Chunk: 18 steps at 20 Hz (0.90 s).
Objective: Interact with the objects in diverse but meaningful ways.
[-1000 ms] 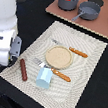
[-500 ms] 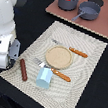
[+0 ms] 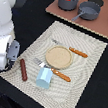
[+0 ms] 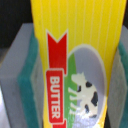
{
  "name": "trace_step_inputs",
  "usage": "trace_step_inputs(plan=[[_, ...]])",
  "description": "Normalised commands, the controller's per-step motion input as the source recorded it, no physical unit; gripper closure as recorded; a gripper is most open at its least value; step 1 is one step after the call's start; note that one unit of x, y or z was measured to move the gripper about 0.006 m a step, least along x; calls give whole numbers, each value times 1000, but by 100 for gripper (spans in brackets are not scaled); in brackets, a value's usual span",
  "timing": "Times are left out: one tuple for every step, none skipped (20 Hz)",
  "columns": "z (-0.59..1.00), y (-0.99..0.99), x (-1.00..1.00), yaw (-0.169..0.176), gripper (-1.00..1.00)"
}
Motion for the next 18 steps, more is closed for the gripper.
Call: trace_step_inputs(plan=[[831,757,617,0,100],[920,751,591,0,100],[943,754,600,0,100],[971,763,631,0,100],[994,769,660,0,100],[997,766,660,0,100],[983,760,657,0,100],[977,754,657,0,100],[960,749,651,0,100],[937,737,634,0,100],[909,726,617,0,100],[880,714,609,0,100],[823,686,629,0,100],[763,674,637,0,100],[709,666,657,0,100],[640,657,669,0,100],[574,654,677,0,100],[531,651,686,0,100]])
